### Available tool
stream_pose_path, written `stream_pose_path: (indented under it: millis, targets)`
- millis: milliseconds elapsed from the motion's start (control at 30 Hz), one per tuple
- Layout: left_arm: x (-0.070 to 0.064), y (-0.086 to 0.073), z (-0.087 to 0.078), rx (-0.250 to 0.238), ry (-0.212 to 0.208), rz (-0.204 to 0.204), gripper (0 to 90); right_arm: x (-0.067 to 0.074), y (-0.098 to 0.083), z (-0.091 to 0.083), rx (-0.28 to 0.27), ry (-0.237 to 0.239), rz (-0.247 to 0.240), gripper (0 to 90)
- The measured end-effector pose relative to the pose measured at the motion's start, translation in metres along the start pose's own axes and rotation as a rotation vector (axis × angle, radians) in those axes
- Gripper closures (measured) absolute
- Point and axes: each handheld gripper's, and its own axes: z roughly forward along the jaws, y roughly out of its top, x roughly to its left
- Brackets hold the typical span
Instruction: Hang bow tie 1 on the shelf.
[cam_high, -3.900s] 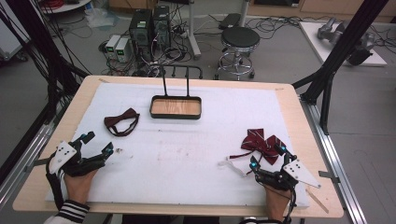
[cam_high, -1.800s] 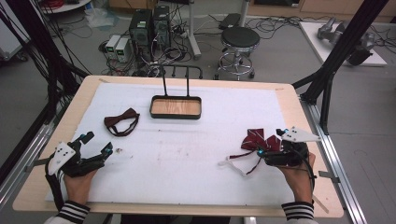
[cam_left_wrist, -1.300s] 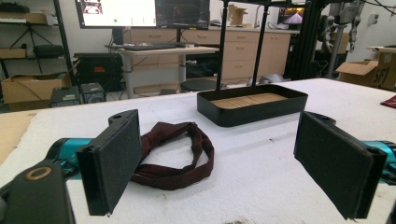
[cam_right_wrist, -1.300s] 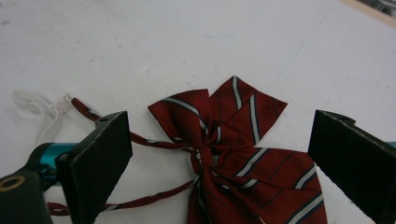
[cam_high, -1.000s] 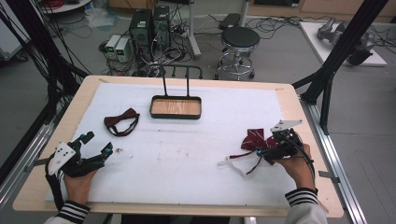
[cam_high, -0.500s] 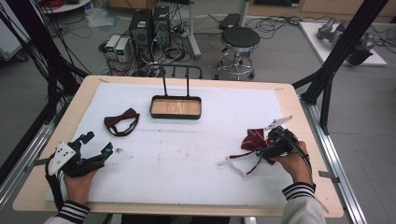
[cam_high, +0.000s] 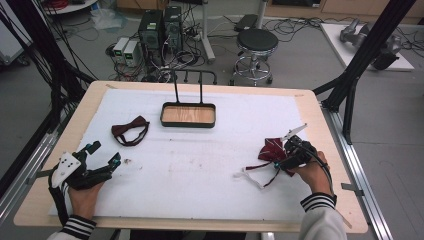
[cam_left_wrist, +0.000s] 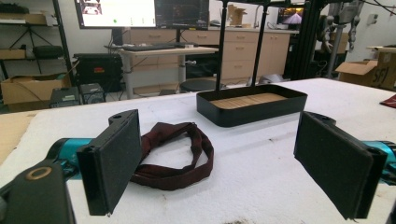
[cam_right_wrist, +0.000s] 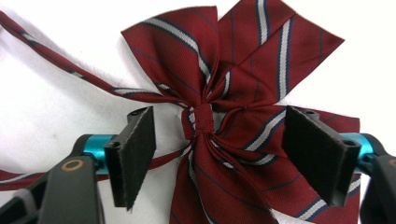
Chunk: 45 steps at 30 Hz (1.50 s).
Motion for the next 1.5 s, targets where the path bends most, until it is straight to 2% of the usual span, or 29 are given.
stream_pose_path:
  millis: [67, 267, 467, 667, 833, 1233, 1433, 1500]
  targets:
    - [0.0000, 0.0000, 0.0000, 0.000, 0.000, 0.000, 15.5, -0.0005, 0.0016, 0.0016, 0.023, 0.000, -0.011, 30.0]
    - [0.0000, 0.0000, 0.0000, 0.000, 0.000, 0.000, 15.5, -0.0016, 0.0010, 0.0037, 0.041, 0.018, 0.000, 39.0]
    - [0.0000, 0.0000, 0.0000, 0.000, 0.000, 0.000, 15.5, -0.0021, 0.0008, 0.0041, 0.041, 0.037, 0.012, 48.6]
    - [0.0001, 0.0000, 0.0000, 0.000, 0.000, -0.001, 15.5, -0.0031, 0.0004, 0.0023, 0.044, 0.051, 0.028, 64.4]
    - [0.0000, 0.0000, 0.0000, 0.000, 0.000, 0.000, 15.5, -0.0028, 0.0006, 0.0023, 0.046, 0.047, 0.011, 73.4]
    - [-0.0002, 0.0000, 0.0001, -0.002, 0.000, -0.001, 15.5, 0.0013, 0.0024, 0.0014, 0.057, 0.024, -0.011, 75.2]
    - [-0.0002, 0.0000, 0.0000, -0.001, 0.000, -0.001, 15.5, 0.0004, 0.0020, -0.0010, 0.040, 0.021, -0.012, 75.3]
    - [-0.0002, 0.0000, 0.0000, -0.001, 0.000, -0.001, 15.5, 0.0003, 0.0019, -0.0036, 0.008, 0.018, -0.013, 75.4]
